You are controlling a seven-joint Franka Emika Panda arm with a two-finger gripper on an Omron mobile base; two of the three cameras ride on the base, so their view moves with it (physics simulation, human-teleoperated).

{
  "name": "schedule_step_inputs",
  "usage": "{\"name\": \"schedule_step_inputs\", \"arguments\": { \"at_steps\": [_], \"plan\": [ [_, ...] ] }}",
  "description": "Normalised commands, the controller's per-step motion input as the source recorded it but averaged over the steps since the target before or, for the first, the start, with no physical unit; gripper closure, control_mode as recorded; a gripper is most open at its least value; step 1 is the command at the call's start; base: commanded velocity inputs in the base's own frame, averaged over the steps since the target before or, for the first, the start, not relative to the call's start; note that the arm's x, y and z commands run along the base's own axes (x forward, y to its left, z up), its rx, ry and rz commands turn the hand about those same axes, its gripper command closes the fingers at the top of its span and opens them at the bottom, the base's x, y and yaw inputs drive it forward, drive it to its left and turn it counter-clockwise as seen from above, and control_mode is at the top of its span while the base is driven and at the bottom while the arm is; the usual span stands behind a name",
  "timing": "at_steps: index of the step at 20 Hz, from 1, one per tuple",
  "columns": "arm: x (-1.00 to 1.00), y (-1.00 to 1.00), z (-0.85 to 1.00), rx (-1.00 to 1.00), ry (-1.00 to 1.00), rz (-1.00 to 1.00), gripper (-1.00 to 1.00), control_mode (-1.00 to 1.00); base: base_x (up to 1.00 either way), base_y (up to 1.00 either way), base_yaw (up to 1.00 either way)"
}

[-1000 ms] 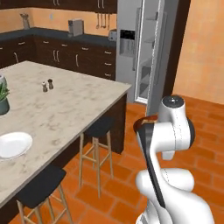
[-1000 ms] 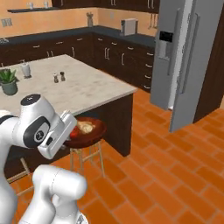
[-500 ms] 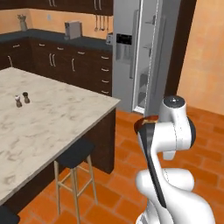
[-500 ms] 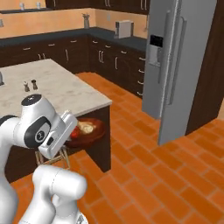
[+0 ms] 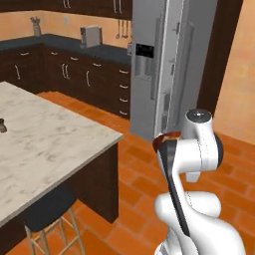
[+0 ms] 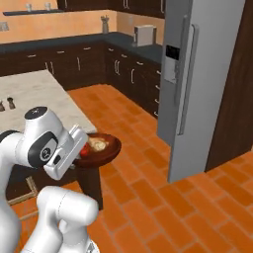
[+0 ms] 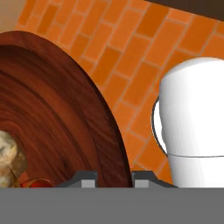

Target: Pick the chicken drumstick and tomato from their plates and place them in the bowl. Then put the bowl in the fridge.

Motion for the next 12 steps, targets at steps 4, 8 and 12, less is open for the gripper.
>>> {"name": "schedule_step_inputs", "arguments": {
  "at_steps": [4, 8, 12],
  "plan": [
    [0.0, 0.0, 0.0, 0.0, 0.0, 0.0, 1.0, 1.0, 1.0, -0.92, 0.33],
    [0.0, 0.0, 0.0, 0.0, 0.0, 0.0, 1.0, 1.0, 0.98, -0.77, 0.46],
    [0.0, 0.0, 0.0, 0.0, 0.0, 0.0, 1.0, 1.0, 0.76, -0.71, 0.5]
  ]
}}
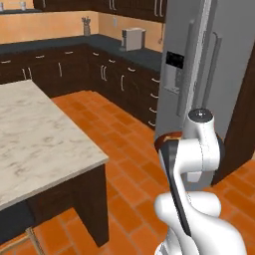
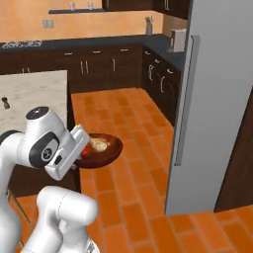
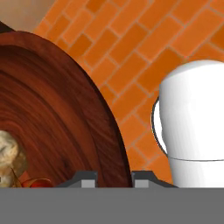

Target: Pick the chicken drumstick and tomato from their plates and place them in the bowl. Then put the bowl in the fridge.

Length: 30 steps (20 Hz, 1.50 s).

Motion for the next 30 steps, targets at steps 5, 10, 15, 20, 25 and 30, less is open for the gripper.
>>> {"name": "schedule_step_inputs", "arguments": {
  "at_steps": [5, 10, 15, 20, 25, 30],
  "plan": [
    [0.0, 0.0, 0.0, 0.0, 0.0, 0.0, 1.0, 1.0, 0.57, -0.38, 0.4],
    [0.0, 0.0, 0.0, 0.0, 0.0, 0.0, 1.0, 1.0, 0.84, -0.41, 0.36],
    [0.0, 0.0, 0.0, 0.0, 0.0, 0.0, 1.0, 1.0, 0.94, -0.27, 0.19],
    [0.0, 0.0, 0.0, 0.0, 0.0, 0.0, 1.0, 1.0, 0.99, -0.07, 0.08],
    [0.0, 0.0, 0.0, 0.0, 0.0, 0.0, 1.0, 1.0, 0.99, -0.04, 0.05],
    [0.0, 0.0, 0.0, 0.0, 0.0, 0.0, 1.0, 1.0, 0.87, -0.37, 0.01]
  ]
}}
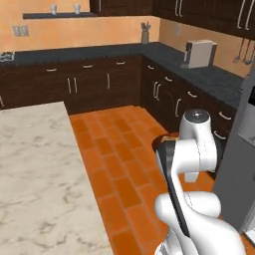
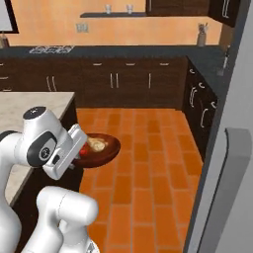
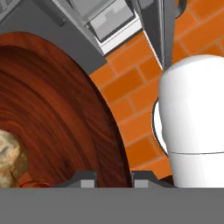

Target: Pick the chicken drumstick and tomato from their plates and place them in the bowl. Then put the bowl in the fridge.

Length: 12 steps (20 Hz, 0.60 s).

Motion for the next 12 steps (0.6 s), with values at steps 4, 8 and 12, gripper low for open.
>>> {"name": "schedule_step_inputs", "arguments": {
  "at_steps": [4, 8, 12],
  "plan": [
    [0.0, 0.0, 0.0, 0.0, 0.0, 0.0, 1.0, 1.0, 0.83, -0.52, 0.0],
    [0.0, 0.0, 0.0, 0.0, 0.0, 0.0, 1.0, 1.0, 0.76, -0.54, -0.19],
    [0.0, 0.0, 0.0, 0.0, 0.0, 0.0, 1.0, 1.0, 0.54, -0.15, -0.61]
  ]
}}
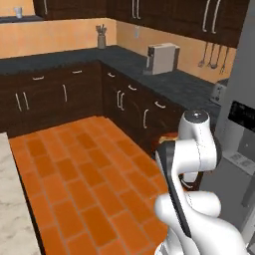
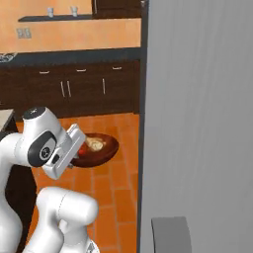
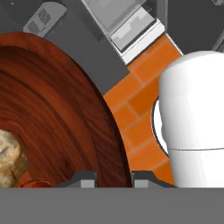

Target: Pick the chicken drumstick and tomato from their plates and place them in the bowl. Then put the bowl in the fridge.

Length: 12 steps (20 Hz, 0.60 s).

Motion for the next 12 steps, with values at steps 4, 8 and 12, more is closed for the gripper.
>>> {"name": "schedule_step_inputs", "arguments": {
  "at_steps": [4, 8, 12],
  "plan": [
    [0.0, 0.0, 0.0, 0.0, 0.0, 0.0, 1.0, 1.0, 0.2, 0.0, -0.78],
    [0.0, 0.0, 0.0, 0.0, 0.0, 0.0, 1.0, 1.0, 0.13, 0.03, -0.82],
    [0.0, 0.0, 0.0, 0.0, 0.0, 0.0, 1.0, 1.0, 0.22, 0.22, -0.77]
  ]
}}
